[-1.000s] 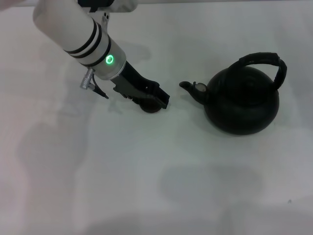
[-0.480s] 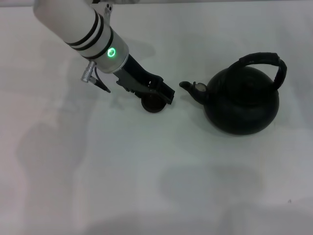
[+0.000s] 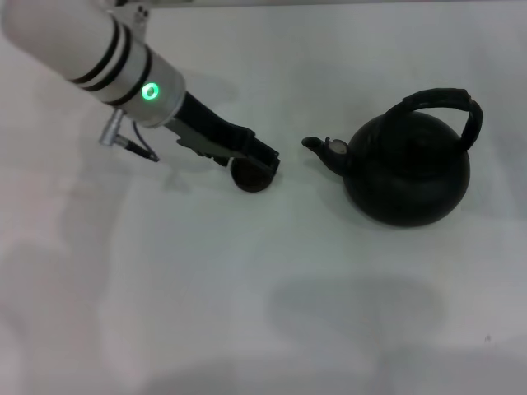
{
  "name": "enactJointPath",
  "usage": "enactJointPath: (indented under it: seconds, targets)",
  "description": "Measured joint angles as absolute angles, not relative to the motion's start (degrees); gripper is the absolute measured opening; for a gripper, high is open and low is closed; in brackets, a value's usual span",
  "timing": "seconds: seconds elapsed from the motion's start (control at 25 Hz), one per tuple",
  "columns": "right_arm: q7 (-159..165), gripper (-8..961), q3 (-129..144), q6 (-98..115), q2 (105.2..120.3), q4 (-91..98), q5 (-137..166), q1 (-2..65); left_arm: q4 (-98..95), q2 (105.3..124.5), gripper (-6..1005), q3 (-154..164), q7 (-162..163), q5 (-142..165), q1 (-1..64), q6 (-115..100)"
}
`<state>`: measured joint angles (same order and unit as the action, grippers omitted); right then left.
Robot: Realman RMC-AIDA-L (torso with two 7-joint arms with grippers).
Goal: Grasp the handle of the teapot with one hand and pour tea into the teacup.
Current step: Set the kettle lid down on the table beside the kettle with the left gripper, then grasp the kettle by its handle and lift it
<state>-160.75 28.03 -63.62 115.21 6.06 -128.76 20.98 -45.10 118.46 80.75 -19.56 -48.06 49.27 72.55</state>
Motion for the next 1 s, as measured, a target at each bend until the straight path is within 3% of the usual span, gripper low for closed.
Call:
enactJointPath:
  seconds: [0.32,0.56,0.8,1.0]
  targets:
    - [-160.41,852,28.86,-66.57,115.21,6.27,-128.22,19.49,-56.38,118.47,874,77.07,-21.27,-46.94,40.25,75.11]
    - [-147.95,852,38.68,-70.74,114.98,18.65,-119.84,12.24,-65.01,118.88,874,72.55,-38.07,-59.75,29.74,72.42]
    - [-130.74,853,42.49,-73.26,115.45,34.54,-109.25,3.53,-60.41,118.92,874,67.88,-69.91,-87.91,20.87,68.72]
    - [-123.85,853,47.74,-77.67,115.33,38.94,-107.31,-0.06,-50.68,118.85,875,67.48,-93.59,-105.99,17.47,68.43]
